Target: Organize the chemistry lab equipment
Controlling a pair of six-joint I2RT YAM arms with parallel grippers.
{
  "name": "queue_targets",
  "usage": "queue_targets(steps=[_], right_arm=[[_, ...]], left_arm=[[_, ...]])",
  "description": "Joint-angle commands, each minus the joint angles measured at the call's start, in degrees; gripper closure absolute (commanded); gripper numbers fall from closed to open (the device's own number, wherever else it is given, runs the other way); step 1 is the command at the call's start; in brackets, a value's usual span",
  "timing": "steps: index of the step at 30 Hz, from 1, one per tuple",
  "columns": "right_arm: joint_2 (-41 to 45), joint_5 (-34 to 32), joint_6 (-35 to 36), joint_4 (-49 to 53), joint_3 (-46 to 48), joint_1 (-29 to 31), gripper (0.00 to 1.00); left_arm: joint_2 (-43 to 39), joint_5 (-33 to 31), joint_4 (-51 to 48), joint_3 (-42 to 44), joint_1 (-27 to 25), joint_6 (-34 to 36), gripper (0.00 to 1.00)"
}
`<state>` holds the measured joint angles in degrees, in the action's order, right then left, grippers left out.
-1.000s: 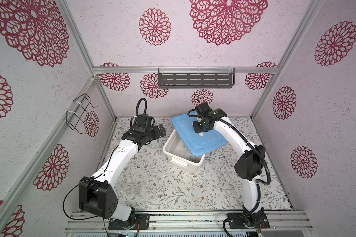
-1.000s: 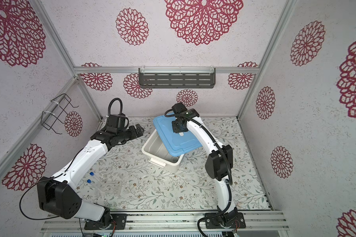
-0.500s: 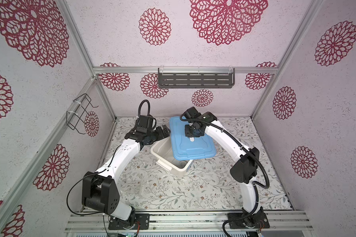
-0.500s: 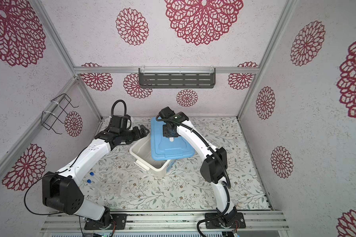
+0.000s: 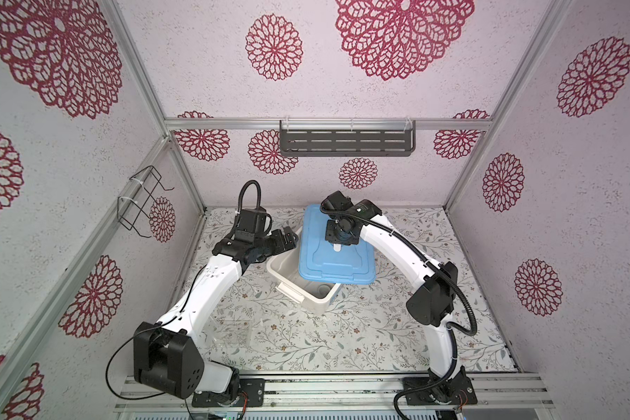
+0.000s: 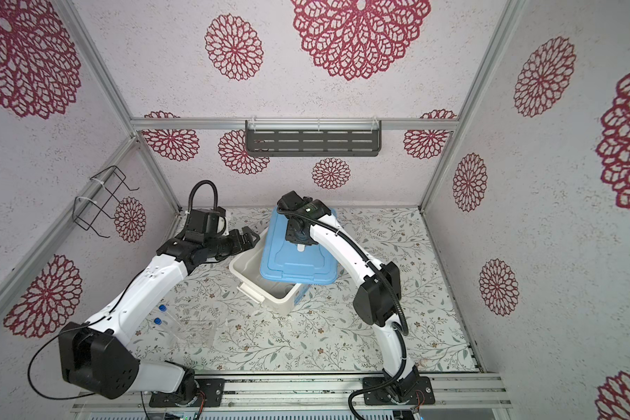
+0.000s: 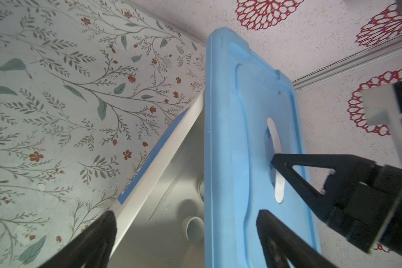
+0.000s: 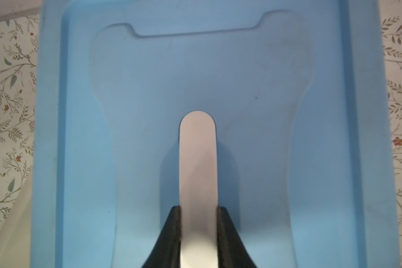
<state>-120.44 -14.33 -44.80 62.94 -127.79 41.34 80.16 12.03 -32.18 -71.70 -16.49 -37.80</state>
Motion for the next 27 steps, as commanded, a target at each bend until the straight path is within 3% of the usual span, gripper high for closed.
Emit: queue_targets(steps=[1, 6, 13, 19, 24, 27], right_arm=[[5.3, -2.2, -7.5, -0.6, -2.1, 1.5, 0.79], [6.1, -2.5, -16.1, -1.6, -0.4, 2.7, 0.78], [9.7, 0.3, -31.0, -10.9, 9.1, 5.1, 0.76], [10.0, -3.7, -38.6, -12.0, 11.1, 8.2, 0.74], [14.3, -5.5, -48.7, -24.3, 24.4, 9.8, 0.75], [14.9, -8.3, -53.0, -25.2, 26.6, 10.7, 0.76]], left_arm=[[-0.7, -1.0, -0.8, 0.1, 0.6, 1.1, 0.02], [-2.5, -2.6, -3.3, 1.1, 0.8, 2.5, 0.03], [-5.6, -1.7, -4.2, 4.2, 1.7, 2.6, 0.03], [-8.3, -2.9, -5.3, 7.1, 3.2, 3.8, 0.03], [-7.9, -1.1, -7.1, 7.3, 5.2, 6.2, 0.03], [-7.4, -0.2, -7.1, 7.6, 5.7, 6.5, 0.02]])
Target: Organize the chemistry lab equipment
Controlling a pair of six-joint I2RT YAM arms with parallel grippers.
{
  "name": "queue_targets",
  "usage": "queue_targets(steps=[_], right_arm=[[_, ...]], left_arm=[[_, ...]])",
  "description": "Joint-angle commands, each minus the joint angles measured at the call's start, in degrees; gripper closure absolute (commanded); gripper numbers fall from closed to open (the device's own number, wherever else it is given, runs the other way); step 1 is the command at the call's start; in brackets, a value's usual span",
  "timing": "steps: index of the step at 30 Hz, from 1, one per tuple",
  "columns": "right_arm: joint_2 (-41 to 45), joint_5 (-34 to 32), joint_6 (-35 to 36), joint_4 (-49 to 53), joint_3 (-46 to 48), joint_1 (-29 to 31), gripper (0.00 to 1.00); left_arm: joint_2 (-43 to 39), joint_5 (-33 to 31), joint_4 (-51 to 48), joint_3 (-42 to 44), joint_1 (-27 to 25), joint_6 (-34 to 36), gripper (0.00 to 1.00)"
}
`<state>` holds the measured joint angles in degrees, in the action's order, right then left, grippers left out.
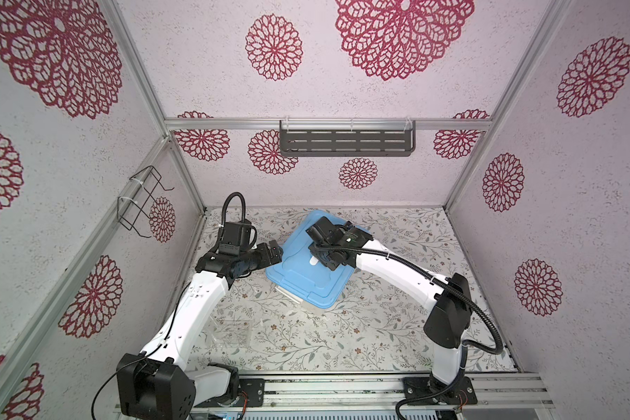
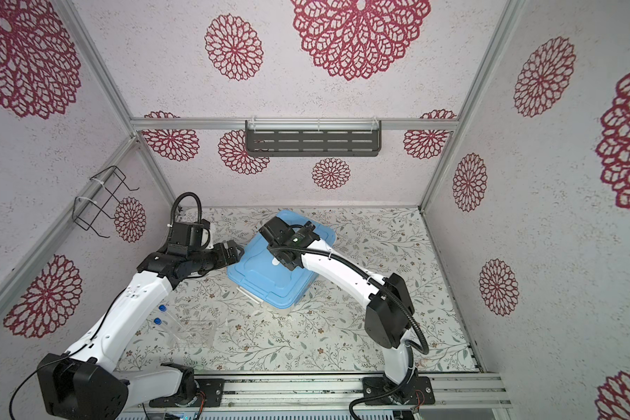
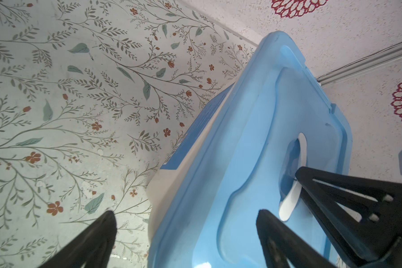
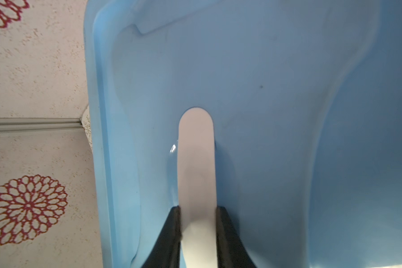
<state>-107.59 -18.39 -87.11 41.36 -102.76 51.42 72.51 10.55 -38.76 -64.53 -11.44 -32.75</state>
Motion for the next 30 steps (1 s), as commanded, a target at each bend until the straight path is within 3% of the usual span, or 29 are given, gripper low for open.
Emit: queue_targets(steps=[1, 9, 14, 20, 24, 27, 30], right_arm=[[1.9, -5.0, -10.9, -3.3, 1.4, 0.9, 0.76], [1.4, -10.1, -7.5, -4.1, -0.2, 0.6, 0.75], [1.8, -8.2, -4.8, -5.3, 1.1, 0.5, 0.62], [8.7, -10.0, 4.2, -6.6, 4.4, -1.6, 0.57], [15.4, -4.4, 17.1, -15.0, 11.8, -7.9, 0.53], [17.9, 4.5, 28.8, -20.2, 15.8, -14.7, 0.50], [17.2, 12.2, 41.2, -17.3, 14.6, -20.2, 0.50]], left_arm=[[0.3, 1.5, -0.3, 0.6, 0.7, 1.6, 0.03], [-0.3, 2.0, -0.8, 1.8, 1.2, 2.0, 0.03], [-0.5, 0.8, -2.8, 2.6, 1.4, 1.5, 0.01], [-2.8, -1.1, -3.6, 3.1, 1.6, -0.6, 0.01], [-3.0, -1.4, -4.4, 2.5, 1.8, -2.5, 0.01], [-2.6, 0.2, -6.1, 1.2, 1.8, -3.1, 0.01], [-0.8, 1.2, -10.6, -1.2, 1.8, -2.3, 0.02]])
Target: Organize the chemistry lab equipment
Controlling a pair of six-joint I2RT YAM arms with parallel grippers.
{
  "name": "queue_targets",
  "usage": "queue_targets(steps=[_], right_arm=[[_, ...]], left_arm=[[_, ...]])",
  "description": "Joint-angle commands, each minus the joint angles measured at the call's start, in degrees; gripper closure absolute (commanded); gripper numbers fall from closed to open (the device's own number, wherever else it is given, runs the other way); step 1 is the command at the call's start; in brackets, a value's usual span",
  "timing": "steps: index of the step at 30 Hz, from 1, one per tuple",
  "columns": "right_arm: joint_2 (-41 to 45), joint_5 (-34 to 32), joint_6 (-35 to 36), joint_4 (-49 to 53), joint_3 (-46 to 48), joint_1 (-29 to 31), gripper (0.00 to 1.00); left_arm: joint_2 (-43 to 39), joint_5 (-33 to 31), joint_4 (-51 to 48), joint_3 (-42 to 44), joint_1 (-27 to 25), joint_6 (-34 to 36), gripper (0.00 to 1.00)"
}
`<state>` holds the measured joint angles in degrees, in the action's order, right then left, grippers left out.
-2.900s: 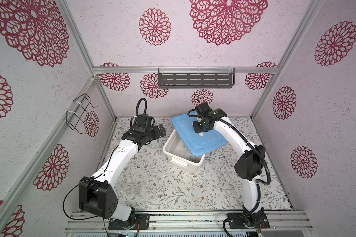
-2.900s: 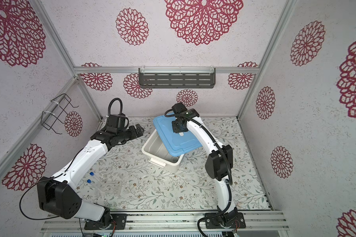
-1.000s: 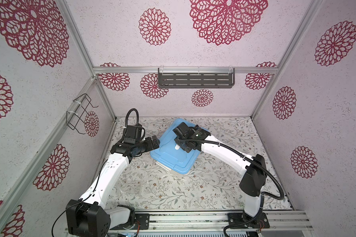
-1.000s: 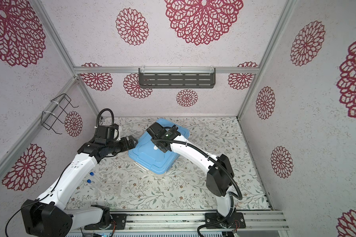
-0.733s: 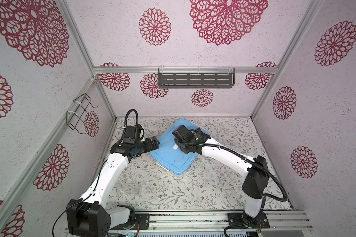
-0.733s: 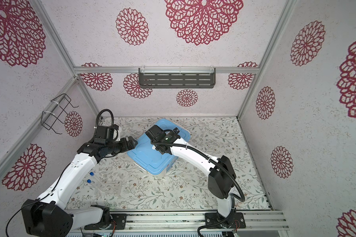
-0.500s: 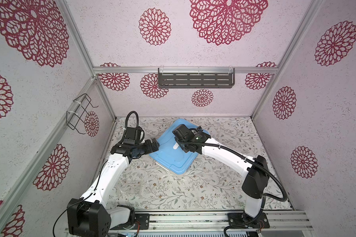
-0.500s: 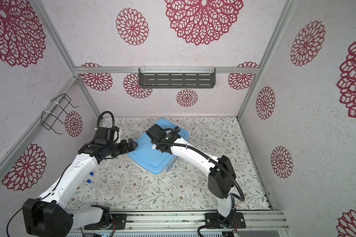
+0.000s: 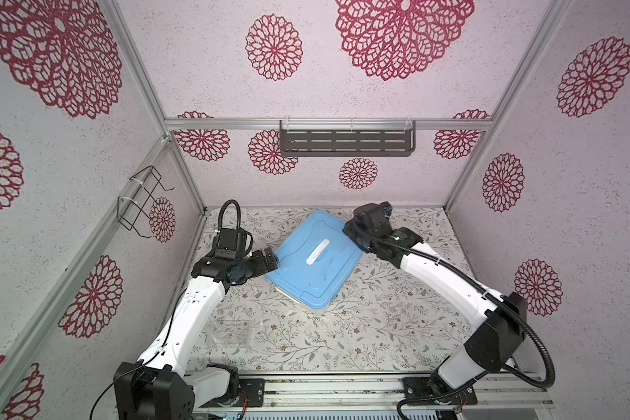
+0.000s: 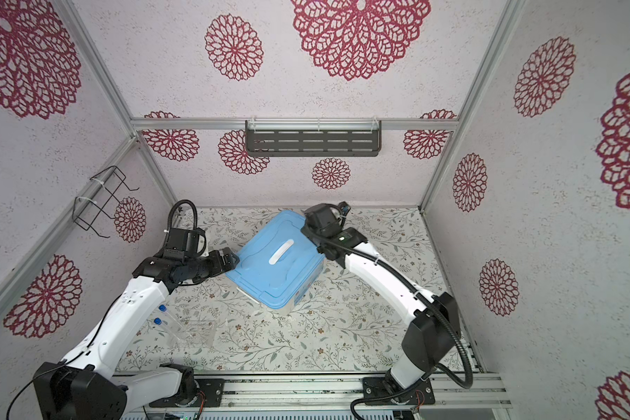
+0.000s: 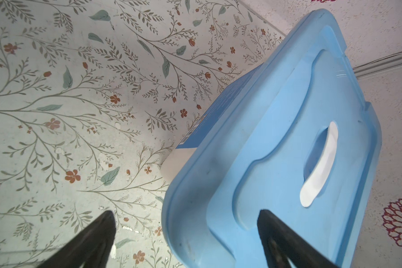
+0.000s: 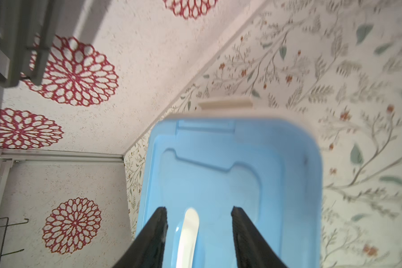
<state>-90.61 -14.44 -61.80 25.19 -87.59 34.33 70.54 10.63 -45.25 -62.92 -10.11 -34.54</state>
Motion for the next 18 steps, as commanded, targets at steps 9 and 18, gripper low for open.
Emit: queue_targets(steps=[9, 18], right_arm=[[-5.5, 19.8, 38.0, 7.6, -5.1, -12.0, 0.42], [-13.8, 25.3, 51.0, 18.3, -12.5, -13.2, 0.42]], left_arm=[[5.7, 5.8, -12.3, -8.4, 0.3, 0.7, 0.07], [10.6, 7.9, -8.5, -10.1, -0.2, -2.3, 0.09]])
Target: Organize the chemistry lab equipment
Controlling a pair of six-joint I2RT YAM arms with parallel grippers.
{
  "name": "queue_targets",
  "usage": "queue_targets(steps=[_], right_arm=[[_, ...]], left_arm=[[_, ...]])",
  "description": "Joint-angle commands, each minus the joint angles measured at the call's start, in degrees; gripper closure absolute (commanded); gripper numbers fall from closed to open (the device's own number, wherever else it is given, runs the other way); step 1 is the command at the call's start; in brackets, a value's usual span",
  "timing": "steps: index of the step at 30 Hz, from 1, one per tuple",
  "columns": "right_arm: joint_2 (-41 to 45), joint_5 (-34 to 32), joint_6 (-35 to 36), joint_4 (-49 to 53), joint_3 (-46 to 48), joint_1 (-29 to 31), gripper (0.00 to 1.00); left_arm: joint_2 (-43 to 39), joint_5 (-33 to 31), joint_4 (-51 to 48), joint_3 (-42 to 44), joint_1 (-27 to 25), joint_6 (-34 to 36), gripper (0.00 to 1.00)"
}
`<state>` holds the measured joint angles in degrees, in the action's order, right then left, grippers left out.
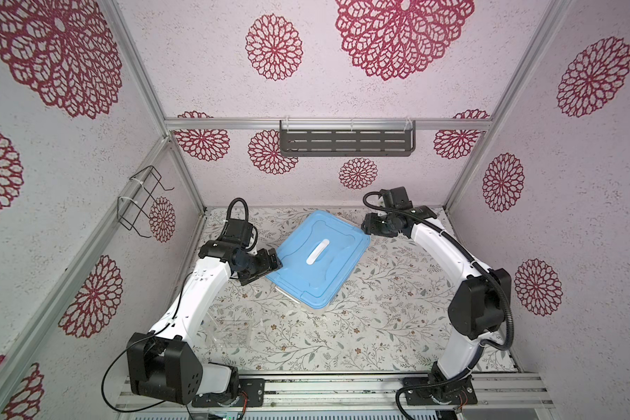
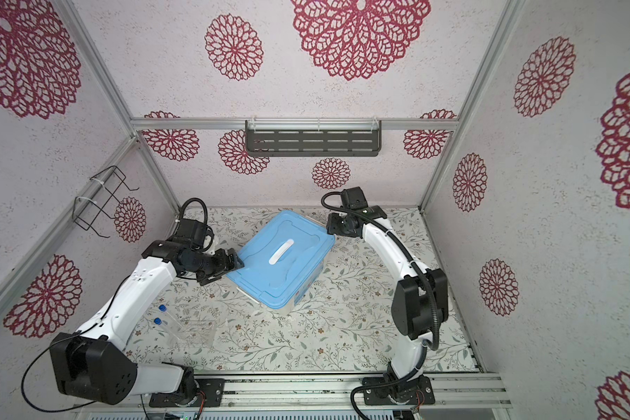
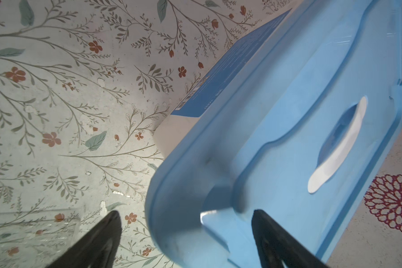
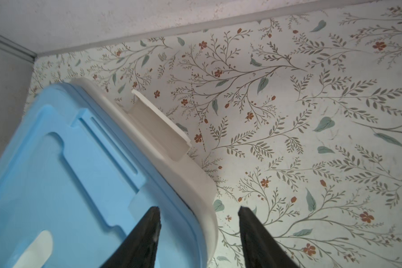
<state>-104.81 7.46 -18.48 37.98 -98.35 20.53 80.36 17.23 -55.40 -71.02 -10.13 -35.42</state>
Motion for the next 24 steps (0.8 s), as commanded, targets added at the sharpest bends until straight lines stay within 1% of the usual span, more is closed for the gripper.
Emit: queue_targets(steps=[1, 8, 12, 15, 17, 21, 24], right_arm=[[0.1, 3.5, 8.3, 6.0, -1.6, 0.5, 0.42], [0.0, 0.3, 10.8, 7.2, -2.3, 0.4, 0.42], [-1.5, -1.4, 14.3, 9.4, -4.0, 0.4, 0.42], [-3.0, -3.3, 16.8, 11.0, -4.5, 0.3, 0.46], [-3.7, -3.8, 17.4, 11.6, -4.7, 0.1, 0.48], [-4.2, -3.6, 17.7, 12.2, -4.7, -0.9, 0.52], [-3.8, -3.1, 17.7, 12.0, -3.9, -1.8, 0.56]], left_arm=[[1.4, 1.7, 1.9, -2.4, -0.2, -1.3, 0.09], [5.5, 1.6, 1.3, -6.6, -1.7, -0.9, 0.11], [6.9, 1.8, 2.1, -7.8, -1.9, -1.1, 0.12], [8.5, 2.4, 2.6, -8.8, -2.0, -0.8, 0.12], [10.2, 3.4, 2.1, -10.4, -2.0, 0.9, 0.12], [14.4, 3.1, -2.9, -15.3, -1.9, 3.7, 0.12], [15.4, 2.9, -3.0, -15.7, -2.0, 3.9, 0.12]])
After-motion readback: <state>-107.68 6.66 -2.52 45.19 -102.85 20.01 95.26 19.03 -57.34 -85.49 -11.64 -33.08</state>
